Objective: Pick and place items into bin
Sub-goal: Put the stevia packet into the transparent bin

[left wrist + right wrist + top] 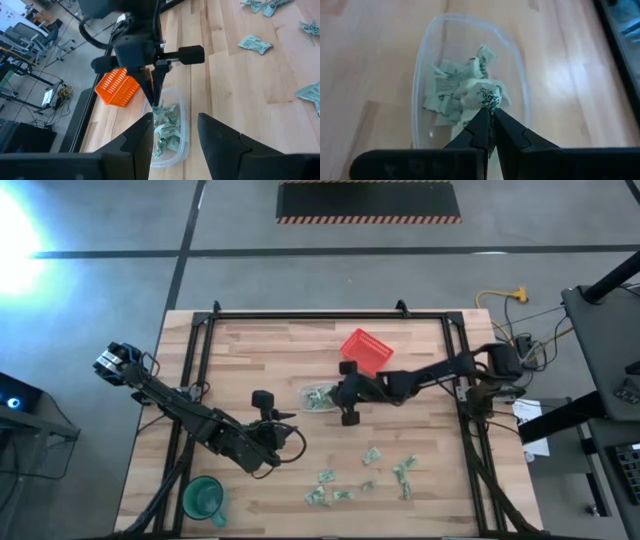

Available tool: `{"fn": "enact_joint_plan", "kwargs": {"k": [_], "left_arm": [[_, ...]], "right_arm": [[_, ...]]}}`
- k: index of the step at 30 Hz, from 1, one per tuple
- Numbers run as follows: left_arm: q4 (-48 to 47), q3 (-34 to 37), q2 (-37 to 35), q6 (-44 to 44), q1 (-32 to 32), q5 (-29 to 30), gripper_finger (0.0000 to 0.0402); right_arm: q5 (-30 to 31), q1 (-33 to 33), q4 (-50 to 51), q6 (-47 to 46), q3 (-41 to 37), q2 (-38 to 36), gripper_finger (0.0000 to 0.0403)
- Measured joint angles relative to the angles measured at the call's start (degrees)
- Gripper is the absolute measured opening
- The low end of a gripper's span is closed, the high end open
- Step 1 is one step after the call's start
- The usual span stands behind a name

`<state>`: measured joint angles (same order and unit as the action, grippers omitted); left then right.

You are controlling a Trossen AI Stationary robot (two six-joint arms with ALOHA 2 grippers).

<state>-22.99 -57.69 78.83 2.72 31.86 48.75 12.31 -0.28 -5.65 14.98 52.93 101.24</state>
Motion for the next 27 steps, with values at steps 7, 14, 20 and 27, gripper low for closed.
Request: {"fn": "enact_joint_plan", "kwargs": {"k": [7,14,20,27], "left_arm": [[0.01,0.02,0.00,0.00,0.00,0.00,0.0137],[0.03,0.02,0.17,0.02,0.00,0.00,0.0137],[0.01,0.04,1.81,0.11,0.00,-0.75,0.0137],[-0.21,0.05,3.85,-0.05,0.00,-1.14,0.0137]], "right_arm": [[-2.04,-0.70,-1.81,-0.62,-0.02,1.20,0.0026],[-1.90,-0.70,-1.73,-1.49,-0.02,1.15,0.0102],[-1.63,-0.63,-0.40,-0.85,-0.02,-0.40,0.0154],[-1.61,0.18,3.23,-1.08,-0.02,-5.09,0.0171]]}}
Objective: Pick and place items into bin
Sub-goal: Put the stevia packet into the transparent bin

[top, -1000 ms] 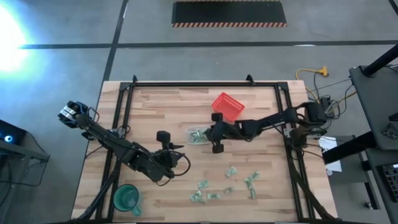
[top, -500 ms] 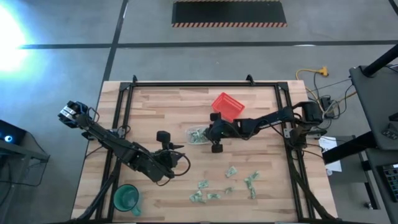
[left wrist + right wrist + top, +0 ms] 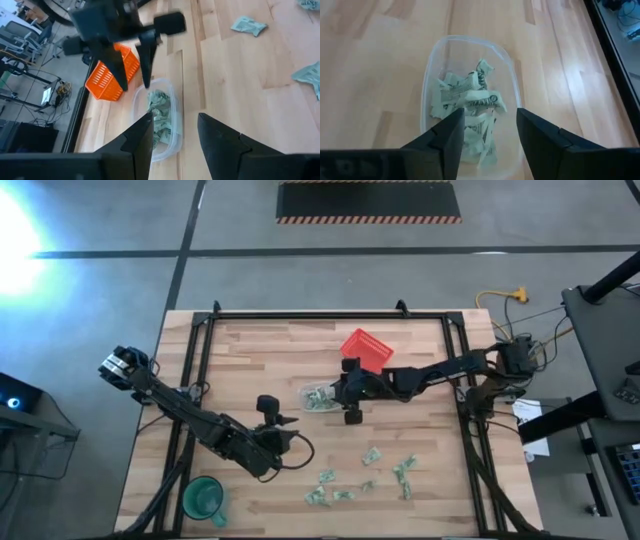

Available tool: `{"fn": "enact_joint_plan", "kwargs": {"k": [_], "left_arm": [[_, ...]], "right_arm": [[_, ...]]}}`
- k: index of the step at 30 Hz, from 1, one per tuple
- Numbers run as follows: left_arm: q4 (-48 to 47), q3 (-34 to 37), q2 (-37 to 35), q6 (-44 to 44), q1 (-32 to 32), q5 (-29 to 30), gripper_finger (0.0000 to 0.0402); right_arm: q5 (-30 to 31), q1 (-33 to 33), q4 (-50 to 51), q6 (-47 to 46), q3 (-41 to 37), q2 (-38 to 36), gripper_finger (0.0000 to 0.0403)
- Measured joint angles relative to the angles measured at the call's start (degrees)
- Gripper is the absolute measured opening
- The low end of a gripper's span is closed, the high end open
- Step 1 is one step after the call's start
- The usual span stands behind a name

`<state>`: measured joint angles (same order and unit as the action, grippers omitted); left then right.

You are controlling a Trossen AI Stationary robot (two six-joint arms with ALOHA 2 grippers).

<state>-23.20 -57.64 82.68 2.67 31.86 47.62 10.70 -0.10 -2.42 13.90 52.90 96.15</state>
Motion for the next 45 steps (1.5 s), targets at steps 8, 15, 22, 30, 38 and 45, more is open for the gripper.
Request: {"fn": "enact_joint_plan", "kwargs": {"k": [8,15,22,30,38,45], "left_arm": [[1.58,0.02,1.50,0.72,-0.02,-7.51,0.0137],[7.61,0.02,6.12,5.91,0.38,-22.64,0.0137],[11.81,-0.22,14.16,5.97,3.37,-29.92,0.0137],[20.09,-0.61,18.96,5.44,7.40,-31.14,0.0137],[24.46,-0.62,20.93,10.35,7.89,-30.88,0.0137],[26.68,-0.63,22.81,15.08,7.81,-30.83,0.0137]], "right_arm": [[-0.08,4.72,10.79,-2.72,-0.04,-9.13,0.0162],[-0.26,12.17,15.79,-6.61,-2.08,-16.39,0.0148],[-0.26,18.12,15.37,-8.81,-5.21,-21.00,0.0136],[-0.21,20.28,14.43,-10.76,-5.60,-21.77,0.0125],[-0.20,20.37,14.37,-10.49,-5.60,-21.40,0.0116],[-0.20,20.37,14.30,-10.50,-5.68,-21.41,0.0110]]}}
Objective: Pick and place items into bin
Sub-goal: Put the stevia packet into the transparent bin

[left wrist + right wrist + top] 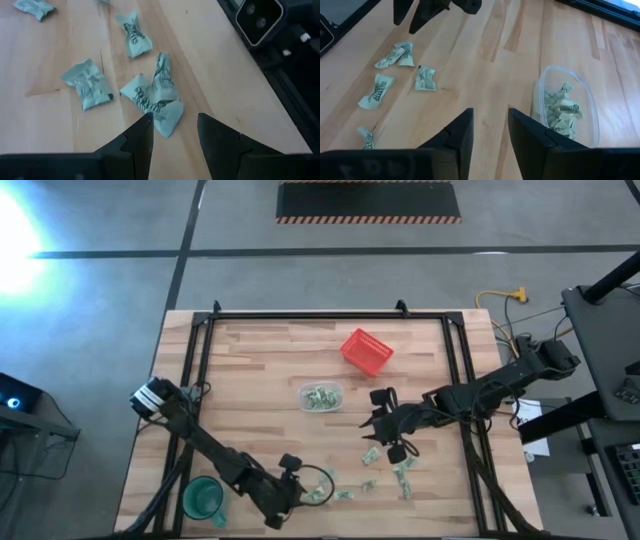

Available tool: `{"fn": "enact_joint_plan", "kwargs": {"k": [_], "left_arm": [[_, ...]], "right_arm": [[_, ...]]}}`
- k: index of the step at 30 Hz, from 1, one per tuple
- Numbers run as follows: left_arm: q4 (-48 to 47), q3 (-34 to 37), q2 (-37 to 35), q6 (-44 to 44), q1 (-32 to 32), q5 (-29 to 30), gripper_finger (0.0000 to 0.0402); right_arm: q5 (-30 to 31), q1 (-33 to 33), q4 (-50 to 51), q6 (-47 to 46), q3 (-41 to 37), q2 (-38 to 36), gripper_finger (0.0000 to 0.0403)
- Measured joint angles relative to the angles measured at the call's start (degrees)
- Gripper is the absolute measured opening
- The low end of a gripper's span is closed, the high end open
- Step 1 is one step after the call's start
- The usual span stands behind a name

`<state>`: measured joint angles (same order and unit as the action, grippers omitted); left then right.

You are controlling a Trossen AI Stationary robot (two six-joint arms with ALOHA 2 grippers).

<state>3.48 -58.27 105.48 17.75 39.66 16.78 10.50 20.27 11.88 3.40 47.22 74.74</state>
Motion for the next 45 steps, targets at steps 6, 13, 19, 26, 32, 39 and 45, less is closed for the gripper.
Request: {"fn": "enact_joint_plan", "kwargs": {"k": [6,13,19,26,32,39,45], "left_arm": [[1.87,0.10,1.37,0.13,-0.63,0.43,0.0137],[2.06,0.05,3.51,-0.30,-2.21,0.41,0.0137],[2.53,-0.08,4.33,-0.30,-3.24,-0.05,0.0137],[5.04,0.14,4.38,-0.12,-3.32,-1.93,0.0137],[5.88,0.21,4.32,-0.11,-3.35,-3.17,0.0137],[8.34,0.50,4.32,-0.36,-3.61,-3.33,0.0137],[8.30,0.58,4.68,-0.64,-3.67,-3.33,0.0137]], "right_arm": [[0.00,-0.02,0.00,0.00,-0.03,0.01,0.0109],[-0.01,-0.02,0.04,0.00,-0.11,0.00,0.0102],[-0.02,0.00,0.09,0.00,-0.11,0.02,0.0096],[-0.04,0.00,0.14,-0.03,-0.31,0.02,0.0094],[-0.05,0.00,0.18,-0.27,-0.46,0.02,0.0097],[-0.07,0.00,0.17,-0.44,-0.46,0.02,0.0088],[-0.07,0.01,0.16,-0.43,-0.66,0.02,0.0080]]}}
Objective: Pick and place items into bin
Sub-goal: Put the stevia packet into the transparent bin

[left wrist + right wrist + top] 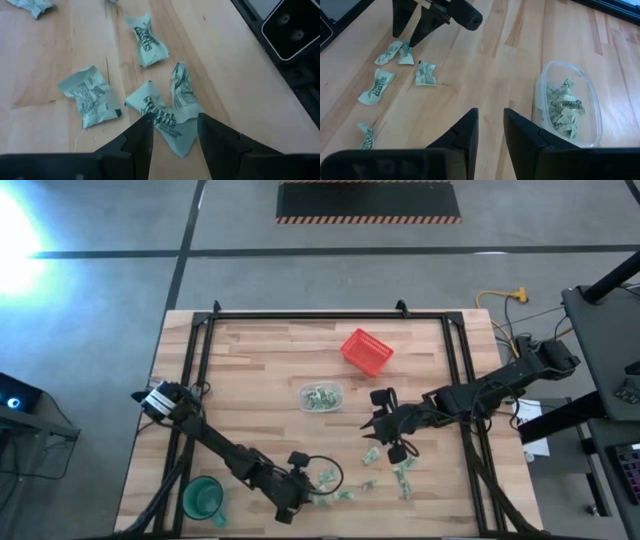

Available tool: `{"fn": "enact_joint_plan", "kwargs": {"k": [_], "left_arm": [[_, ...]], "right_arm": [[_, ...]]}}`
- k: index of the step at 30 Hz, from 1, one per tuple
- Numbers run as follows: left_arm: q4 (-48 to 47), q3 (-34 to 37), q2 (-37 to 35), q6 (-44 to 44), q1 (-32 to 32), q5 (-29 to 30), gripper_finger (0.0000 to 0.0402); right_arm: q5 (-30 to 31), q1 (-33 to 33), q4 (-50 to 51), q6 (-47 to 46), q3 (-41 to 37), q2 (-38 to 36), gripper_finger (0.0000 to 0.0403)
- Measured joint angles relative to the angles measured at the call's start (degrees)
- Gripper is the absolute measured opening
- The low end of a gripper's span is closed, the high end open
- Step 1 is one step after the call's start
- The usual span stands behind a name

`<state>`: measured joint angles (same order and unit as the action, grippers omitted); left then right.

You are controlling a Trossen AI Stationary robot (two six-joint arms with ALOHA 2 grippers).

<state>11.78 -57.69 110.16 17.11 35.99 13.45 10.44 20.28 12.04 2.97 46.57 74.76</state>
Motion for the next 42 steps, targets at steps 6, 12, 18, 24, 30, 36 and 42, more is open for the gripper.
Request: {"fn": "enact_joint_plan", "kwargs": {"k": [6,12,18,24,30,36,42], "left_arm": [[0.71,-0.47,3.01,-1.03,-0.65,-2.48,0.0137],[0.74,-0.66,3.10,-1.63,-1.18,-4.00,0.0137],[-0.04,-0.64,2.99,-2.71,-1.29,-4.13,0.0111],[-0.84,-0.30,2.94,-3.19,-1.40,-4.19,0.0023],[-1.13,-0.27,2.88,-4.37,-1.38,-3.82,0.0007],[-7.85,-0.09,-0.09,-4.40,-1.27,1.13,0.0001],[-16.44,0.19,-3.59,-4.19,-1.44,11.24,0.0001]], "right_arm": [[-0.03,0.01,-0.10,-0.01,-0.09,0.00,0.0082],[-0.04,0.01,-0.23,-0.01,-0.24,0.00,0.0087],[-0.07,0.01,-0.23,0.01,-0.31,0.00,0.0079],[-0.07,0.01,-0.23,0.01,-0.42,0.00,0.0072],[-0.07,0.01,-0.25,0.02,-0.42,0.00,0.0078],[-0.07,0.01,-0.25,0.07,-0.42,0.00,0.0075],[-0.07,0.01,-0.29,0.19,-0.50,0.02,0.0068]]}}
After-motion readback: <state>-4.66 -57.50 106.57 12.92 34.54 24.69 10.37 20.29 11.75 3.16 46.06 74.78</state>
